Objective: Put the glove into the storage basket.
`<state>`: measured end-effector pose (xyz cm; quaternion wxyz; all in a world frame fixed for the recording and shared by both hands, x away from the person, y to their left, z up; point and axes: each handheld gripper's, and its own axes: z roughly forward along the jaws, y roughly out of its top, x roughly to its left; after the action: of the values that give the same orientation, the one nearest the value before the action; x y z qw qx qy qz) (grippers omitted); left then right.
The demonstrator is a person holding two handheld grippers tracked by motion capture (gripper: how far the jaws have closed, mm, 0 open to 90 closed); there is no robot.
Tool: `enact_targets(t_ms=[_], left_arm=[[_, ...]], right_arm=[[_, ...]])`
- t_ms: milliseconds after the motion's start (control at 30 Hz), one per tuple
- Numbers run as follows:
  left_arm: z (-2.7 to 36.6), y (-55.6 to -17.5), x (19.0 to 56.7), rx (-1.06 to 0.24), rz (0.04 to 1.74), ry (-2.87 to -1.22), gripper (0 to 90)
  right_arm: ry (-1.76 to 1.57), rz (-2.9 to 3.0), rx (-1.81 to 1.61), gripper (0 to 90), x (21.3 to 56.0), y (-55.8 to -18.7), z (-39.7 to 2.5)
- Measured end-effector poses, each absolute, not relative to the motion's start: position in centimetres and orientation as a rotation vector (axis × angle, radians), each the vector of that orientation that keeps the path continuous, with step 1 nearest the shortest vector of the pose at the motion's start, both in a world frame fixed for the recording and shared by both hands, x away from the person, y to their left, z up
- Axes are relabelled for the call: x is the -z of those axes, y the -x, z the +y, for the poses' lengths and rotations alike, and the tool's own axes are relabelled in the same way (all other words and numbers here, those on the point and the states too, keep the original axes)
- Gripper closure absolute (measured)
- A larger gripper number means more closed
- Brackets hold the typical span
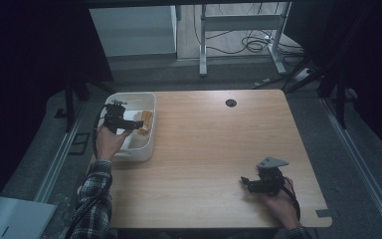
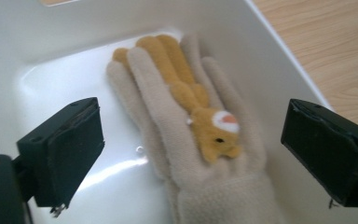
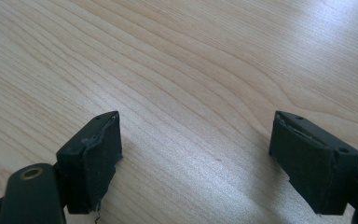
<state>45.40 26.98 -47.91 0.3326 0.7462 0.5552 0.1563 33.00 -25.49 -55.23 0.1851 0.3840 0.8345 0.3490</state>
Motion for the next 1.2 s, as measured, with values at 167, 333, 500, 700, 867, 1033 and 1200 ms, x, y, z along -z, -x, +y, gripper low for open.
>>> enact_targets(t_ms=[167,333,500,700,867,1033,1200], left_arm=[[26.8,-44.5,47.7,-0.428,1.412,-1.976,3.4],[26.4,-43.3,47.1,-0.443,1.360,-1.984,2.9],[25.6,-42.1,46.5,-0.442,1.304,-1.999,2.4],[24.1,-40.6,46.0,-0.435,1.221,-2.005,2.2],[22.2,-39.4,46.0,-0.427,1.132,-2.035,1.7],[20.2,-38.2,46.0,-0.417,1.059,-2.051,1.4],[18.7,-37.1,46.0,-0.407,0.998,-2.062,1.2]], right_arm=[[-1.082,2.352,-0.983,17.2,55.2,-33.0,-25.5],[-1.081,2.352,-0.983,17.2,55.2,-33.0,-25.5],[-1.081,2.352,-0.981,17.2,55.2,-33.0,-25.5],[-1.080,2.354,-0.979,17.2,55.2,-33.0,-25.5],[-1.080,2.354,-0.979,17.2,55.2,-33.0,-25.5],[-1.083,2.355,-0.978,17.2,55.2,-33.0,-25.5],[-1.081,2.354,-0.978,17.2,55.2,-33.0,-25.5]])
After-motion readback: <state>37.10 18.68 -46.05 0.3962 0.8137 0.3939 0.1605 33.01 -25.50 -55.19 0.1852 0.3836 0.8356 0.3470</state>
